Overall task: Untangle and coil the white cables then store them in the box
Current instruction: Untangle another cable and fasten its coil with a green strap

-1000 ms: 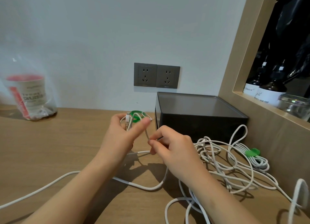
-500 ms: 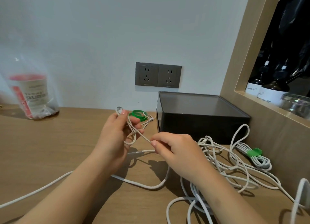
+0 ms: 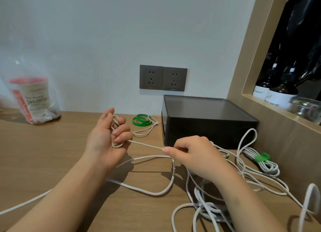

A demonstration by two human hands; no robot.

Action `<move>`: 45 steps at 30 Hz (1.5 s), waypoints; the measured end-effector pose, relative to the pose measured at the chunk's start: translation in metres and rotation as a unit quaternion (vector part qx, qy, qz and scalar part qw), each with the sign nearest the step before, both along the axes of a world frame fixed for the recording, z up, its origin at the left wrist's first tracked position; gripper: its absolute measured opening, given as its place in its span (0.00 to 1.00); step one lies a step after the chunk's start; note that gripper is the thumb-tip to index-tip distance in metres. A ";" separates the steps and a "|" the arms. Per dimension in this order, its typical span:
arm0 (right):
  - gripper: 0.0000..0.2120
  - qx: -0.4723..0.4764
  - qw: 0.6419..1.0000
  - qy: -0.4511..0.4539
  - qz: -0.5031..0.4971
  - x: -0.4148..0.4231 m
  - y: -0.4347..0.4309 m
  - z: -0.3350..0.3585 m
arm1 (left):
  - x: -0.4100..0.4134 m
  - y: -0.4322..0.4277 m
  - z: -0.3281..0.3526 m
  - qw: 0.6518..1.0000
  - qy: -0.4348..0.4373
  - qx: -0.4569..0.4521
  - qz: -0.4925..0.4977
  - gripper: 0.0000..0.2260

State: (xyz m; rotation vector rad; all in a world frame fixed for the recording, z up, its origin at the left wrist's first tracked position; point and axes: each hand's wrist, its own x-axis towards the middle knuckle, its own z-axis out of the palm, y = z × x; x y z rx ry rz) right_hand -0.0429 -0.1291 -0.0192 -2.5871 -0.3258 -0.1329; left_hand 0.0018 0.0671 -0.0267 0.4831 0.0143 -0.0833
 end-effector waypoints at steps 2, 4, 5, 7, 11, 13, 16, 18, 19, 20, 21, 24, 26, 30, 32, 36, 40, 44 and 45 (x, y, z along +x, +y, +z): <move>0.18 0.026 1.000 0.001 -0.017 0.000 -0.007 0.003 | 0.000 0.003 0.002 1.000 0.003 0.020 -0.016 0.10; 0.17 0.041 0.998 -0.017 -0.046 0.001 -0.013 0.005 | -0.003 0.003 0.005 0.999 0.001 0.032 -0.016 0.11; 0.17 0.046 0.996 -0.038 -0.066 0.001 -0.015 0.004 | -0.005 0.003 0.007 0.999 -0.004 0.036 -0.013 0.10; 0.14 0.067 0.987 -0.101 -0.104 0.003 -0.017 0.003 | -0.007 0.002 0.009 0.998 -0.014 0.050 -0.019 0.07; 0.05 0.152 0.969 -0.174 -0.083 0.004 -0.015 0.001 | -0.012 -0.004 0.011 0.990 -0.028 0.133 -0.034 0.05; 0.08 0.191 0.967 -0.168 -0.032 0.003 -0.012 0.001 | -0.015 -0.008 0.011 0.983 -0.038 0.181 -0.017 0.06; 0.11 0.187 0.972 -0.140 0.027 0.002 -0.006 0.000 | -0.019 -0.014 0.010 0.971 -0.048 0.234 -0.005 0.05; 0.11 0.169 0.977 -0.123 0.034 0.002 -0.005 -0.001 | -0.020 -0.016 0.010 0.968 -0.046 0.247 -0.015 0.05; 0.10 0.153 0.981 -0.117 0.026 0.002 -0.005 -0.002 | -0.020 -0.016 0.010 0.967 -0.046 0.250 -0.018 0.04; 0.09 0.133 0.984 -0.115 0.012 0.003 -0.006 -0.003 | -0.020 -0.016 0.011 0.966 -0.048 0.254 -0.019 0.04; 0.08 0.119 0.986 -0.118 -0.004 0.004 -0.007 -0.003 | -0.021 -0.016 0.011 0.964 -0.051 0.258 -0.022 0.04; 0.05 0.121 0.981 -0.146 -0.051 0.007 -0.009 -0.005 | -0.022 -0.016 0.010 0.953 -0.068 0.292 -0.039 0.04; 0.04 0.138 0.974 -0.167 -0.066 0.006 -0.009 -0.005 | -0.023 -0.018 0.008 0.937 -0.087 0.334 -0.055 0.05; 0.05 0.161 0.968 -0.183 -0.058 0.003 -0.005 -0.003 | -0.027 -0.021 0.004 0.889 -0.121 0.436 -0.069 0.04; 0.05 0.161 0.968 -0.186 -0.049 0.003 -0.003 -0.004 | -0.028 -0.023 0.003 0.871 -0.125 0.469 -0.068 0.04; 0.06 0.164 0.969 -0.184 -0.028 0.002 -0.001 -0.005 | -0.029 -0.024 -0.001 0.821 -0.157 0.541 -0.090 0.07; 0.04 0.150 0.972 -0.180 -0.014 0.003 0.002 -0.006 | -0.029 -0.024 -0.006 0.759 -0.195 0.611 -0.113 0.11; 0.05 0.152 0.971 -0.184 -0.017 0.004 0.002 -0.007 | -0.031 -0.026 -0.004 0.747 -0.206 0.621 -0.119 0.09; 0.05 0.159 0.969 -0.186 -0.021 0.004 0.001 -0.007 | -0.032 -0.025 -0.004 0.741 -0.211 0.626 -0.116 0.08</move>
